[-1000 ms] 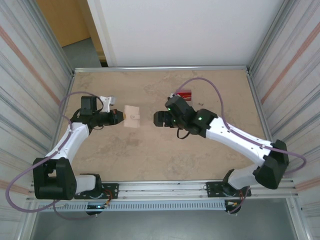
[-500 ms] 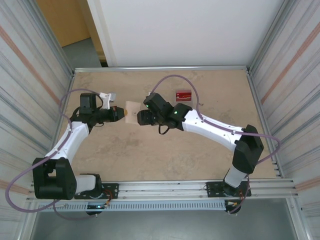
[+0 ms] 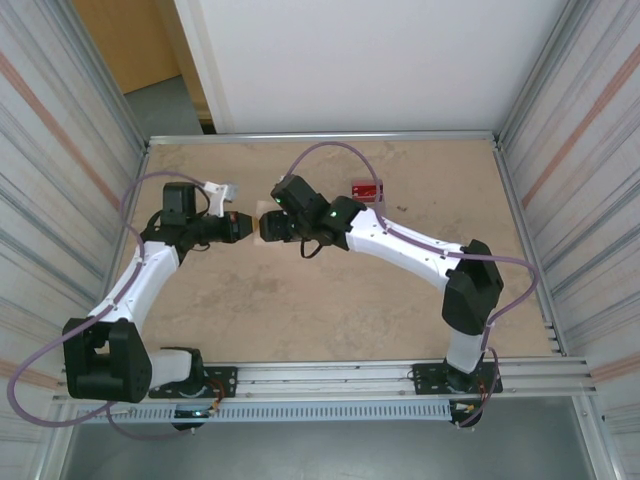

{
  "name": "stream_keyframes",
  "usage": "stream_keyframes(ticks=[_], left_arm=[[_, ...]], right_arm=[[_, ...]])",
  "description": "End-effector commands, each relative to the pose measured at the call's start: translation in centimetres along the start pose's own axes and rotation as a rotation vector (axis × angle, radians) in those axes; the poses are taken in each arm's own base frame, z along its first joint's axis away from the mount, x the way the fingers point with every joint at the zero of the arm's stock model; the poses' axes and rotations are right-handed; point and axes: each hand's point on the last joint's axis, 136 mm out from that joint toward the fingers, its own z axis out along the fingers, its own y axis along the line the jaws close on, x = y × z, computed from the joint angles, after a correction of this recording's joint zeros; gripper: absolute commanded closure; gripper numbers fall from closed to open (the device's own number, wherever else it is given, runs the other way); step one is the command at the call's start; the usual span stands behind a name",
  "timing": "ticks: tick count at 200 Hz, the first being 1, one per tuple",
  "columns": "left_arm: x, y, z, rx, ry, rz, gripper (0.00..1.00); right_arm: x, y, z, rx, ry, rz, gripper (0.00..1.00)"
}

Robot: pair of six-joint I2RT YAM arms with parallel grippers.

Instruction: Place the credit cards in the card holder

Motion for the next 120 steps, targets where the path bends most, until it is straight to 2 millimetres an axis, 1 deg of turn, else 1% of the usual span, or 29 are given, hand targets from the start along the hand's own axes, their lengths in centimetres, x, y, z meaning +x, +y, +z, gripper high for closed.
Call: stream_keyframes(ticks=[1, 38, 87, 120], left_arm=[[-0.9, -1.7, -0.6, 0.035, -0.011, 0.067, 1.0], [-1.2, -2.2, -0.3, 0.054, 0.003, 0.054, 1.0], [-0.7, -2.6, -0.3, 0.079, 0.009, 0.066, 1.0], [-0.6, -3.4, -0.4, 0.128, 0.012, 0.07, 1.0]], right_arm=[[-0.1, 0.6, 0.1, -0.001, 0.015, 0.001, 0.45], [-0.2, 0.3, 0.4, 0.022, 0.007, 0.016, 0.49], [0.1, -1.1, 1.2, 0.068, 0.015, 0.04, 0.54], [-0.1, -0.9, 1.9, 0.051, 0.018, 0.05, 0.57]])
